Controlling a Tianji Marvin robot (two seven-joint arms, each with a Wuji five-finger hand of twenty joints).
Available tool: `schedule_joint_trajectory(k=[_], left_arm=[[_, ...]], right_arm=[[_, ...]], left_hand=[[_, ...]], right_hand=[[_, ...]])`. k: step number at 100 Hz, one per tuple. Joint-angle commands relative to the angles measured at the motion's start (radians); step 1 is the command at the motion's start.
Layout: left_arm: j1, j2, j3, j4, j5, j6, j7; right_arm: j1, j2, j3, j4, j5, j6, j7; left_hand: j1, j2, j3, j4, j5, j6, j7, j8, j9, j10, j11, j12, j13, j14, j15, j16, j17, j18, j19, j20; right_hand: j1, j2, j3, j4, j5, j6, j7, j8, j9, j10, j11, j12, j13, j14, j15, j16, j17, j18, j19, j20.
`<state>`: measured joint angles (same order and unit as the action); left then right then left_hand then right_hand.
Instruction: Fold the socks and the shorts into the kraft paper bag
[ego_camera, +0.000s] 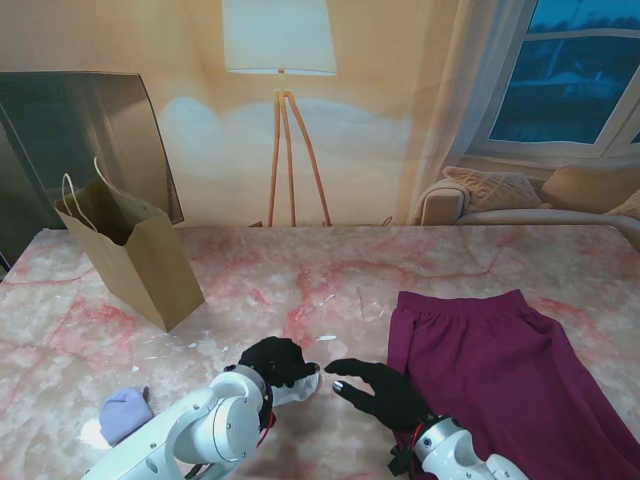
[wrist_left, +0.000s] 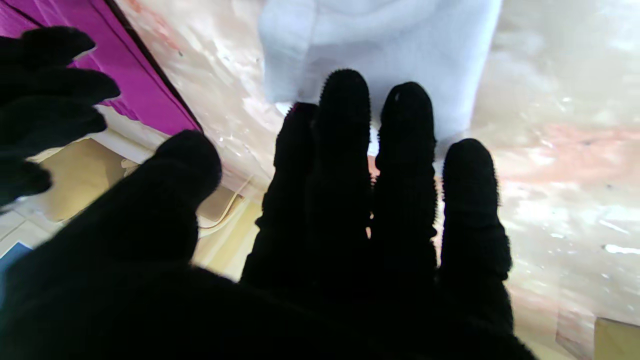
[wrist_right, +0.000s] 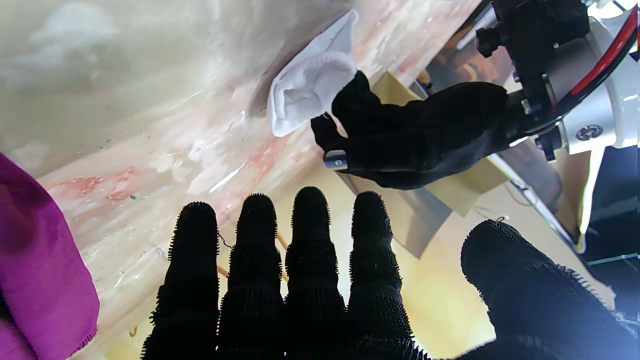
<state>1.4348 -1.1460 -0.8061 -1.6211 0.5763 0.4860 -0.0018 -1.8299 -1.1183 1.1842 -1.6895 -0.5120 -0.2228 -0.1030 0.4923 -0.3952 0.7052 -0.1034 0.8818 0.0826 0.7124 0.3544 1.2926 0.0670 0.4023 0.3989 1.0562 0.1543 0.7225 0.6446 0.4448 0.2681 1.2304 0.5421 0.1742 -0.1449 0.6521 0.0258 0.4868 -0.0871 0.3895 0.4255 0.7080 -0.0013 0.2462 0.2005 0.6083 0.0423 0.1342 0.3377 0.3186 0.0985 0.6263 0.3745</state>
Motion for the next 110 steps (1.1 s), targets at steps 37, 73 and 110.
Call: schedule_joint_trajectory(k=[37,73,110], left_arm=[[0.11,0.015,-0.097,-0.127,0.119,-0.026,0.053],[0.125,0.026,-0.161,-0.098,0.102,-0.12,0.025],[0.07,0.047,-0.114,-0.027,0.186,-0.058,-0.045]], right_arm=[[-0.012,-0.001,0.003,0.0,-0.004,-0.01,-0.009],[-0.01,0.0,0.002,0.002,-0.003,-0.01,-0.004],[-0.011,0.0,0.003,0.002,-0.005,-0.011,-0.006]], left_hand=[[0.013,0.02,-0.024,0.033,-0.073,-0.055,-0.087,0.013,-0.149,0.014,-0.031,0.004,-0.112,0.027,-0.064,0.002,-0.094,0.031,-0.075,0.004],[0.197,-0.113,0.17,-0.018,-0.128,-0.133,-0.081,-0.025,-0.272,0.002,-0.044,0.064,-0.216,0.022,-0.097,0.047,-0.178,0.034,-0.161,-0.009],[0.091,-0.118,0.202,0.025,-0.388,-0.013,-0.365,-0.074,-0.682,0.042,-0.202,-0.048,-0.433,0.007,-0.288,-0.009,-0.237,-0.003,-0.252,0.008]], right_hand=[[0.007,0.006,-0.001,-0.045,0.018,-0.025,0.008,0.01,0.009,-0.016,0.013,0.01,0.022,0.004,0.023,0.022,0.007,-0.007,0.026,0.038],[0.007,0.007,-0.001,-0.045,0.019,-0.023,0.008,0.01,0.01,-0.016,0.013,0.01,0.021,0.003,0.023,0.022,0.006,-0.007,0.026,0.038],[0.006,0.006,-0.001,-0.045,0.02,-0.024,0.009,0.01,0.01,-0.017,0.013,0.01,0.022,0.004,0.023,0.022,0.006,-0.005,0.027,0.038]])
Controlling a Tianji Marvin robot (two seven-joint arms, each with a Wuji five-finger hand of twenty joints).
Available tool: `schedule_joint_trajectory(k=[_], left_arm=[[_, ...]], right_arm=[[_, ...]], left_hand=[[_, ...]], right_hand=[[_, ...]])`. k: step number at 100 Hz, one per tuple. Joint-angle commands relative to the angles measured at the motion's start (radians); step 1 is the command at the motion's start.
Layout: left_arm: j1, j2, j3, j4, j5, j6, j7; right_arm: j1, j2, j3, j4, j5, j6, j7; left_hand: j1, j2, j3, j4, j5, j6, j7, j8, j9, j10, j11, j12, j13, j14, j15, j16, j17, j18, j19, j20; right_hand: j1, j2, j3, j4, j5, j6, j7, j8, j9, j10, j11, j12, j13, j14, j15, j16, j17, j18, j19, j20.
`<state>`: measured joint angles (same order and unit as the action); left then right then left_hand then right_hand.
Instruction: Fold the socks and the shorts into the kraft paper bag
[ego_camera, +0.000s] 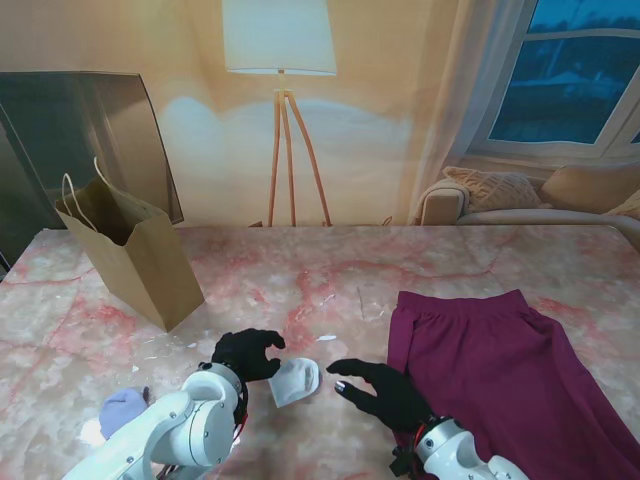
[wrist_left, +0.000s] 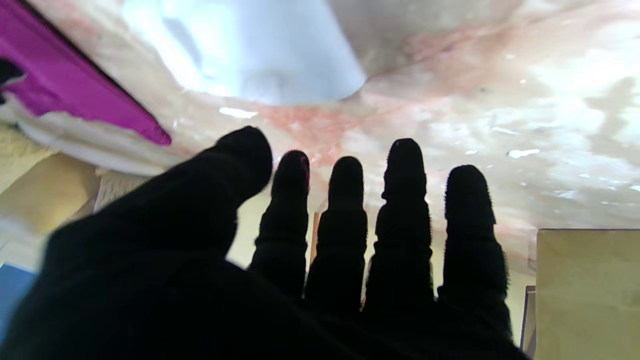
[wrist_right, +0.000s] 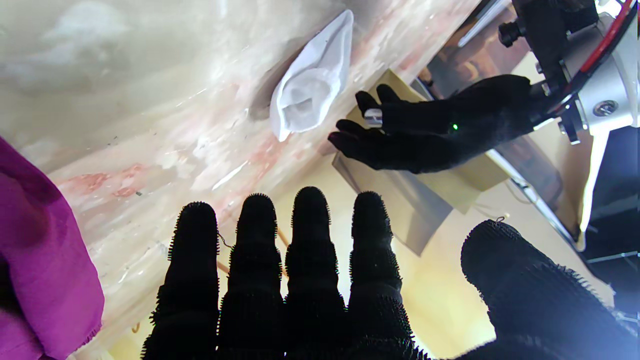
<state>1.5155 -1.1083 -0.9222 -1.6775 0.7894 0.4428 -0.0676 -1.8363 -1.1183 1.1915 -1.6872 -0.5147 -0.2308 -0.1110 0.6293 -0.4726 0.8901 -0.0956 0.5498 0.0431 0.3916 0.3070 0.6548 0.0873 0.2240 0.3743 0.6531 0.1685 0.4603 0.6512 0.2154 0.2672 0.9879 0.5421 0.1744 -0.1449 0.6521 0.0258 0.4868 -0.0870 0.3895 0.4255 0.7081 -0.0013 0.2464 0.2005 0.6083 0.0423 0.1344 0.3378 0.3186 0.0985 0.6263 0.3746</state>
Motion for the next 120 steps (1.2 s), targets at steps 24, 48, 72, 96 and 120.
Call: schedule_joint_trajectory(k=[24,48,72,96,120], left_arm=[[-0.055,0.014,0.062,0.098,-0.002,-0.016,0.013],[-0.097,0.011,0.139,0.16,-0.006,-0.039,0.025],[-0.121,0.016,0.202,0.196,0.024,-0.026,0.019],[-0.131,0.012,0.229,0.223,0.028,-0.016,0.038],[-0.118,0.005,0.207,0.225,-0.007,-0.046,0.06]], right_arm=[[-0.002,0.001,-0.007,0.002,0.0,-0.004,0.006],[-0.006,0.0,-0.004,0.001,-0.001,-0.003,0.002],[-0.007,0.0,-0.002,0.001,-0.001,-0.005,0.001],[-0.009,0.0,0.0,0.0,-0.001,-0.006,0.002],[-0.01,0.0,0.002,-0.002,0.001,-0.003,0.004]], left_hand=[[-0.111,-0.126,-0.062,-0.027,-0.098,0.095,-0.144,-0.096,-0.021,0.019,0.002,-0.032,-0.038,-0.004,-0.043,-0.032,-0.035,0.001,-0.049,0.009],[-0.102,-0.169,-0.028,-0.034,-0.093,0.107,-0.158,-0.111,0.003,-0.003,0.041,0.01,-0.051,-0.015,-0.049,-0.032,-0.059,-0.006,-0.092,0.005],[-0.091,-0.249,0.032,-0.056,-0.027,0.073,-0.075,-0.065,0.118,-0.106,0.378,0.439,-0.029,-0.015,0.074,0.114,-0.064,0.004,-0.106,0.005],[0.059,-0.25,-0.088,-0.124,0.085,-0.255,0.611,0.407,0.123,-0.086,0.366,0.548,-0.056,-0.004,0.087,0.171,-0.081,0.006,-0.091,0.008],[0.081,-0.228,-0.013,-0.094,0.122,-0.329,0.824,0.666,0.242,0.006,0.05,0.055,0.062,-0.012,-0.024,-0.038,-0.038,-0.011,-0.075,-0.002]], right_hand=[[0.006,0.006,-0.001,-0.045,0.019,-0.026,0.009,0.01,0.01,-0.018,0.013,0.01,0.022,0.002,0.023,0.022,0.004,0.004,0.028,0.04],[0.007,0.006,-0.002,-0.045,0.02,-0.028,0.009,0.011,0.012,-0.017,0.013,0.011,0.023,0.002,0.023,0.022,0.003,0.009,0.033,0.044],[0.007,0.006,-0.002,-0.045,0.024,-0.03,0.011,0.011,0.014,-0.018,0.013,0.01,0.024,0.003,0.023,0.022,0.002,0.011,0.034,0.047],[0.008,0.007,-0.003,-0.045,0.029,-0.032,0.014,0.012,0.014,-0.017,0.012,0.01,0.023,0.002,0.023,0.022,0.003,0.01,0.033,0.048],[0.009,0.007,-0.003,-0.045,0.032,-0.032,0.016,0.013,0.016,-0.018,0.013,0.01,0.025,0.003,0.024,0.022,0.004,0.006,0.033,0.048]])
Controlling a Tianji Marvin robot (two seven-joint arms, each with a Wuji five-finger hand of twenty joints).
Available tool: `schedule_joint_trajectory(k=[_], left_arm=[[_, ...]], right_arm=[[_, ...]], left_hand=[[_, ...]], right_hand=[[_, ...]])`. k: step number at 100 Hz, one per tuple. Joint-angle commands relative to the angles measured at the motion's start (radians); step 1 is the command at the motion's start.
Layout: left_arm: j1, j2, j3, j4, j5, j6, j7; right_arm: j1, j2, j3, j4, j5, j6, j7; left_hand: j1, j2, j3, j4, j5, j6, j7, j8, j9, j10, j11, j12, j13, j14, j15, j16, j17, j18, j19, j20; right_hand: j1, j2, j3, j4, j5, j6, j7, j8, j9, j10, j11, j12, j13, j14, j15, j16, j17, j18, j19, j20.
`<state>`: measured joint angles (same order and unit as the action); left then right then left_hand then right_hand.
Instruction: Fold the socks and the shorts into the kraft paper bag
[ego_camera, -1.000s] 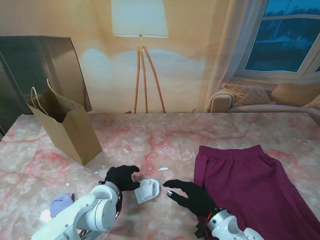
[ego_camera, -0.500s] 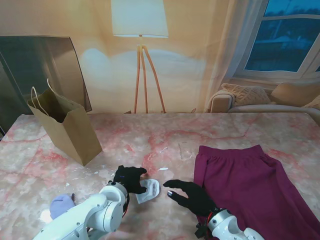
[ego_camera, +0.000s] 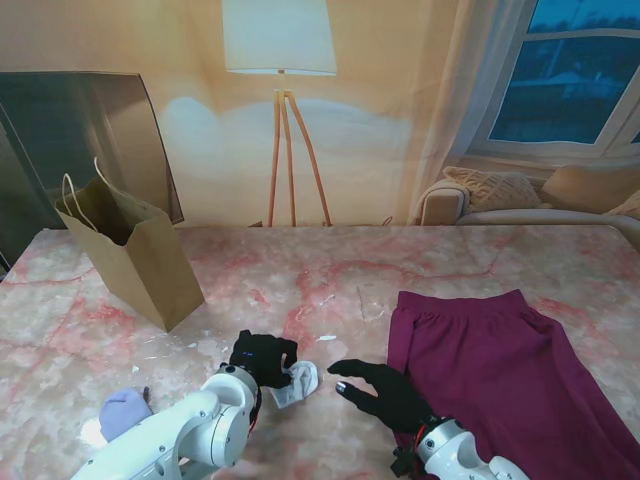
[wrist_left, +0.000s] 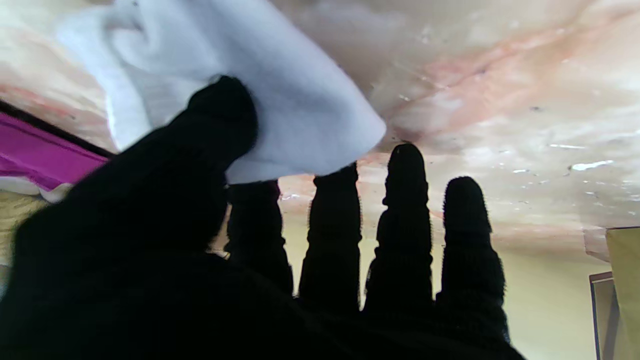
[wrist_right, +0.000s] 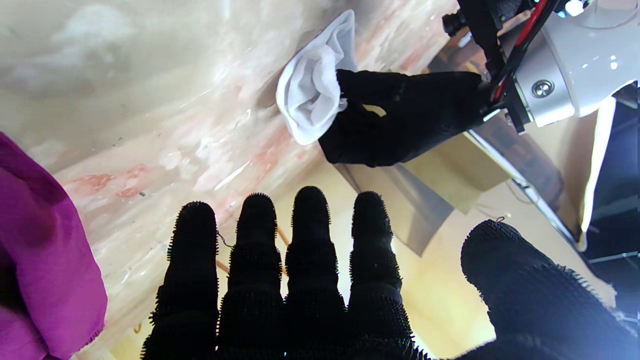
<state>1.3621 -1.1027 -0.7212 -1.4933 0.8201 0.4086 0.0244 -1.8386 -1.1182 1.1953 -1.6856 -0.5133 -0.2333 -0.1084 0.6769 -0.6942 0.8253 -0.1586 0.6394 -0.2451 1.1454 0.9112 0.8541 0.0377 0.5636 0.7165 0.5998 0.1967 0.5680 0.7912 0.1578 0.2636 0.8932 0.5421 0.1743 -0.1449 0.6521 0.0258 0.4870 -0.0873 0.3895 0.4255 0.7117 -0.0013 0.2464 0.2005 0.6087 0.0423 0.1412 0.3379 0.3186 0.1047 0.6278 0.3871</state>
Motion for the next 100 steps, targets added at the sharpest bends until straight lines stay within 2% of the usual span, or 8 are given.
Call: schedule_joint_trajectory(k=[1,8,21,43,51,57,64,100], left_arm=[[0.037,-0.001,0.005,0.039,-0.04,-0.014,-0.033],[0.044,-0.001,-0.011,0.031,-0.053,-0.028,-0.035],[0.069,-0.016,-0.044,0.024,-0.08,-0.041,0.018],[0.109,-0.026,-0.094,-0.001,-0.073,-0.063,0.084],[0.122,-0.026,-0.115,-0.016,-0.072,-0.079,0.092],[0.14,-0.024,-0.136,-0.039,-0.07,-0.086,0.089],[0.157,-0.021,-0.158,-0.066,-0.066,-0.089,0.083],[0.218,-0.024,-0.284,-0.2,-0.018,-0.072,0.122]], right_arm=[[-0.007,0.0,-0.002,-0.003,-0.001,-0.001,0.001],[-0.007,0.0,-0.002,-0.003,-0.001,-0.002,0.002],[-0.008,0.0,-0.001,-0.003,-0.001,-0.002,0.001],[-0.006,0.0,-0.002,-0.003,-0.002,-0.002,0.003],[-0.006,0.0,-0.002,-0.003,-0.003,-0.002,0.0],[-0.006,0.0,-0.002,-0.002,-0.003,-0.002,-0.002],[-0.006,0.0,-0.002,-0.001,-0.003,-0.002,-0.002],[-0.007,-0.001,0.0,-0.002,-0.003,0.0,-0.004]], left_hand=[[0.035,-0.004,0.054,-0.03,0.032,-0.042,0.071,0.066,0.058,0.051,-0.286,-0.289,0.131,-0.043,-0.127,-0.179,0.025,-0.009,0.023,-0.001],[0.035,-0.002,0.067,-0.026,0.03,-0.047,0.066,0.091,0.167,0.03,-0.252,-0.306,0.261,-0.076,-0.089,-0.202,0.096,-0.024,0.077,0.0],[0.077,-0.047,0.066,-0.035,0.036,-0.056,0.061,0.096,0.475,-0.061,-0.317,-0.06,0.477,-0.126,0.088,-0.202,0.249,-0.045,0.225,-0.02],[0.091,-0.073,0.059,-0.065,0.003,-0.052,-0.021,0.017,0.517,-0.075,-0.33,-0.046,0.535,-0.135,0.103,-0.209,0.316,-0.075,0.28,-0.018],[0.088,-0.066,0.066,-0.065,0.018,0.042,-0.186,-0.279,0.521,-0.078,-0.334,-0.039,0.54,-0.142,0.104,-0.218,0.318,-0.08,0.285,-0.033],[0.09,-0.053,0.069,-0.062,0.126,-0.003,-0.147,-0.447,0.521,-0.062,-0.333,-0.019,0.541,-0.134,0.104,-0.219,0.306,-0.083,0.273,-0.042],[0.08,-0.04,0.057,-0.059,0.212,0.012,-0.153,-0.592,0.522,-0.055,-0.31,-0.017,0.546,-0.136,0.109,-0.219,0.293,-0.092,0.259,-0.045],[0.067,-0.023,0.052,-0.056,0.255,0.044,-0.165,-0.644,0.517,-0.052,-0.275,-0.023,0.546,-0.132,0.113,-0.221,0.275,-0.064,0.261,-0.037]], right_hand=[[0.009,0.007,-0.003,-0.045,0.032,-0.031,0.016,0.012,0.013,-0.018,0.013,0.01,0.024,0.002,0.017,0.022,0.004,0.0,0.031,0.036],[0.008,0.007,-0.003,-0.045,0.032,-0.033,0.016,0.012,0.013,-0.017,0.013,0.011,0.025,0.003,0.017,0.022,0.005,-0.001,0.031,0.036],[0.009,0.007,-0.003,-0.045,0.034,-0.032,0.017,0.013,0.014,-0.018,0.014,0.011,0.025,0.002,0.017,0.022,0.007,-0.004,0.032,0.036],[0.009,0.007,-0.003,-0.046,0.037,-0.037,0.019,0.013,0.016,-0.016,0.015,0.011,0.025,0.002,0.017,0.022,0.007,-0.005,0.031,0.036],[0.009,0.007,-0.003,-0.045,0.038,-0.036,0.02,0.013,0.016,-0.018,0.015,0.011,0.025,0.004,0.017,0.022,0.007,-0.005,0.031,0.036],[0.009,0.007,-0.003,-0.045,0.039,-0.036,0.02,0.014,0.016,-0.018,0.015,0.012,0.025,0.003,0.017,0.022,0.007,-0.005,0.031,0.036],[0.009,0.007,-0.003,-0.045,0.041,-0.036,0.021,0.014,0.017,-0.017,0.015,0.012,0.024,0.003,0.017,0.022,0.007,-0.005,0.031,0.036],[0.009,0.007,-0.003,-0.046,0.041,-0.037,0.021,0.014,0.016,-0.017,0.014,0.012,0.023,0.003,0.017,0.022,0.007,-0.006,0.031,0.036]])
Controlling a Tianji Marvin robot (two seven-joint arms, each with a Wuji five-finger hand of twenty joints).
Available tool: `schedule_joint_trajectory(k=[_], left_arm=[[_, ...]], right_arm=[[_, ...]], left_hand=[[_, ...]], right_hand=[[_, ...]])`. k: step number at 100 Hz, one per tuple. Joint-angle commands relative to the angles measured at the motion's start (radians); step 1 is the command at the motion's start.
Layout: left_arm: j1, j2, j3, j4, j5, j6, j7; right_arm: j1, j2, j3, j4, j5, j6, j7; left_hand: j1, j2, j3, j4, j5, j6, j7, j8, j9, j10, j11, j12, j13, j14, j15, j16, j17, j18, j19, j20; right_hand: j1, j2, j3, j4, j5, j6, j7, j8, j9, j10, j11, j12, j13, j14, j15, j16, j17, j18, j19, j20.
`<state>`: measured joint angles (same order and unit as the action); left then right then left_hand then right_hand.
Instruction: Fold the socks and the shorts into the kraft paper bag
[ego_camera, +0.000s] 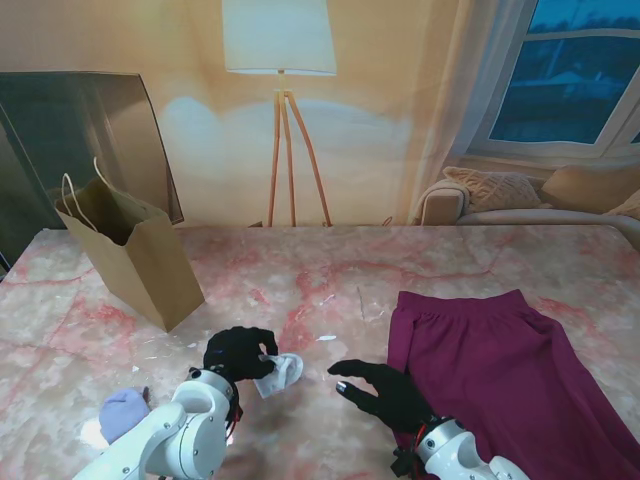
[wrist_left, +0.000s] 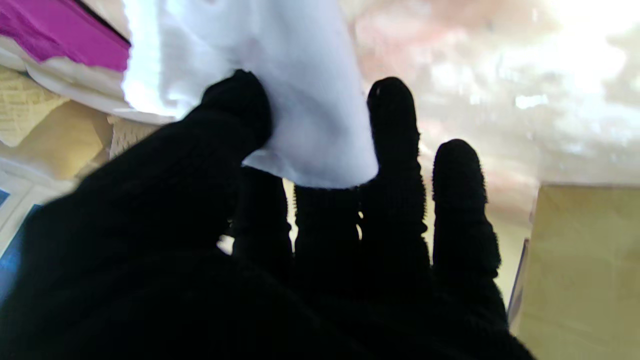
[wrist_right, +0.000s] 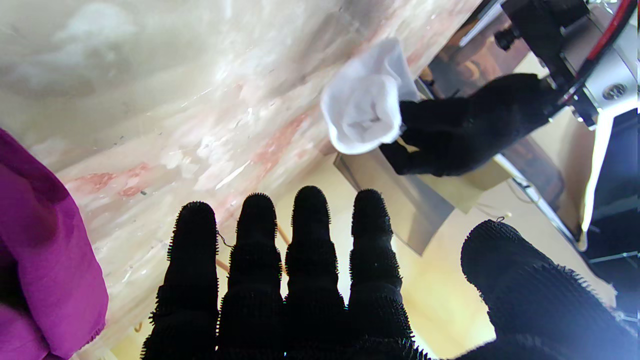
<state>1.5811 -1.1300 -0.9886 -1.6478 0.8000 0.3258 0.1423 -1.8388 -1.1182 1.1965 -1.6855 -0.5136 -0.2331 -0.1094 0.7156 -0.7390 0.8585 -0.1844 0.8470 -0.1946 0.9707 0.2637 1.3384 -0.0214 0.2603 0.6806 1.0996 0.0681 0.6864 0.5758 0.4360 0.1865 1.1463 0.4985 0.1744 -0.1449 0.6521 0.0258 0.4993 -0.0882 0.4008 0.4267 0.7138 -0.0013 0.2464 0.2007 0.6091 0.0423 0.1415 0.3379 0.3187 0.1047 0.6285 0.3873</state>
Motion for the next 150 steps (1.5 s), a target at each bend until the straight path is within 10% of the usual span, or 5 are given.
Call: schedule_joint_trajectory(k=[1,47,97,150], left_arm=[[0.001,0.004,-0.021,-0.051,0.004,0.013,0.003],[-0.034,0.005,-0.207,-0.275,0.104,0.146,-0.045],[-0.156,0.022,-0.351,-0.347,0.196,0.238,-0.184],[-0.217,0.047,-0.48,-0.349,0.386,0.136,-0.325]], right_arm=[[-0.007,-0.001,-0.002,-0.002,-0.003,0.0,-0.003],[-0.009,-0.001,0.003,-0.004,-0.007,0.002,-0.006],[-0.014,-0.001,0.009,-0.007,-0.007,0.006,-0.005],[-0.013,-0.002,0.009,-0.006,-0.012,0.006,-0.011]], left_hand=[[0.028,0.022,0.02,-0.03,0.047,-0.006,0.01,0.004,0.033,0.007,0.029,0.013,0.046,-0.004,-0.006,-0.005,-0.004,0.014,0.008,0.007],[0.036,0.0,0.011,-0.038,0.056,0.004,-0.001,0.01,0.04,0.001,0.023,-0.002,0.036,-0.014,-0.001,-0.002,0.004,0.021,0.011,0.011],[0.035,-0.037,-0.023,-0.045,0.069,0.007,0.008,-0.015,0.069,-0.011,0.003,-0.034,0.049,-0.029,0.004,-0.006,0.027,0.01,0.03,0.017],[0.026,-0.056,-0.046,-0.049,0.07,-0.012,0.023,-0.014,0.086,-0.039,-0.019,-0.073,0.051,-0.049,0.003,-0.013,0.037,-0.004,0.053,0.022]], right_hand=[[0.009,0.007,-0.003,-0.046,0.028,-0.036,0.01,0.012,0.014,-0.017,0.014,0.012,0.023,0.003,0.016,0.022,0.007,-0.006,0.03,0.035],[0.009,0.007,-0.003,-0.046,0.027,-0.034,0.01,0.012,0.014,-0.016,0.014,0.012,0.023,0.003,0.016,0.022,0.008,-0.006,0.031,0.035],[0.009,0.006,-0.002,-0.045,0.028,-0.036,0.009,0.012,0.013,-0.018,0.013,0.012,0.021,0.003,0.016,0.021,0.008,-0.007,0.031,0.035],[0.008,0.005,-0.002,-0.046,0.026,-0.036,0.008,0.011,0.014,-0.016,0.014,0.012,0.023,0.005,0.016,0.022,0.009,-0.006,0.031,0.035]])
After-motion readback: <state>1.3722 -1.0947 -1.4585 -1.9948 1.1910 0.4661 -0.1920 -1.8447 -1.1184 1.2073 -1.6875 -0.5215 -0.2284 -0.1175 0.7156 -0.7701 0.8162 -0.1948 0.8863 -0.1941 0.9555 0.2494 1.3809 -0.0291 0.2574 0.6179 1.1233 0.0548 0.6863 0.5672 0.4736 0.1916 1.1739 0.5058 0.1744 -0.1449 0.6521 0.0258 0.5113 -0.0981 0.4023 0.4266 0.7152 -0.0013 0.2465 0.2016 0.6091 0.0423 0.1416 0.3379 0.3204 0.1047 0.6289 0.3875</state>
